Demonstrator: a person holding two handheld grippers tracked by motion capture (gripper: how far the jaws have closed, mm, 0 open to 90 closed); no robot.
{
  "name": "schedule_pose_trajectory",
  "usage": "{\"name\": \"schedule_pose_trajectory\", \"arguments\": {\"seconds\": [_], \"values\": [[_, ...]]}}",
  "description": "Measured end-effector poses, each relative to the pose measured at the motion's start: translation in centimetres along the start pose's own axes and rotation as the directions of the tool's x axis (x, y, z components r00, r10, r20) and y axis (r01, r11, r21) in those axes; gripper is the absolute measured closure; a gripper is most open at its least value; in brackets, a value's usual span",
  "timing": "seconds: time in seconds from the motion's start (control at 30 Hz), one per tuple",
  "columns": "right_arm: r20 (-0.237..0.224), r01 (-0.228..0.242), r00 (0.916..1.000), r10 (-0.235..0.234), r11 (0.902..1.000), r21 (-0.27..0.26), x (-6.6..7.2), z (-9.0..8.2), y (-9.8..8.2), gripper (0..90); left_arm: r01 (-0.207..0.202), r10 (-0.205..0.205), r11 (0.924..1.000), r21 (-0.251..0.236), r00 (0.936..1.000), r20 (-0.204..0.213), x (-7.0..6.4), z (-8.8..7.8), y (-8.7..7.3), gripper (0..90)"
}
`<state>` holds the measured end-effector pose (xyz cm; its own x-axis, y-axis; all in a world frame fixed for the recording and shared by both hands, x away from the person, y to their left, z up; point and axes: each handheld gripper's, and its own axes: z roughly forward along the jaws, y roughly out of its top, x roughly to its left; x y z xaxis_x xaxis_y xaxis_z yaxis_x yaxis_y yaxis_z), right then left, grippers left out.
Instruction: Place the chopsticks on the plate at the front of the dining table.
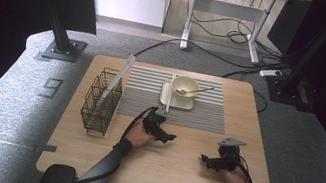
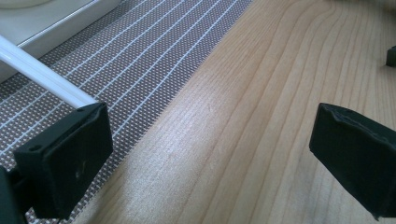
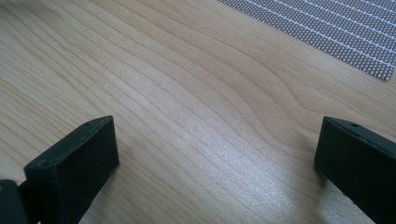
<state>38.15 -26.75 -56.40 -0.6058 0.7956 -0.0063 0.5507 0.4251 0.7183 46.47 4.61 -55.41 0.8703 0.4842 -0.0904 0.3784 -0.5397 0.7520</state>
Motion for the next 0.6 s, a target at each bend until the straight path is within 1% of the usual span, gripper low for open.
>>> {"name": "schedule_pose_trajectory", "arguments": {"seconds": [0.37, 0.6], "values": [[0.0, 0.0, 1.0, 0.0, 1.0, 0.0, 0.0, 0.0, 0.0, 0.0, 0.014, -0.014, 0.9999, -0.001, 0.9999, 0.006, 0.37, 0.19, 0.2, 0.0], [0.0, 0.0, 1.0, 0.0, 1.0, 0.0, 0.0, 0.0, 0.0, 0.0, 0.008, -0.008, 1.0, 0.005, 1.0, 0.004, 0.56, 0.36, 0.37, 0.0]]}}
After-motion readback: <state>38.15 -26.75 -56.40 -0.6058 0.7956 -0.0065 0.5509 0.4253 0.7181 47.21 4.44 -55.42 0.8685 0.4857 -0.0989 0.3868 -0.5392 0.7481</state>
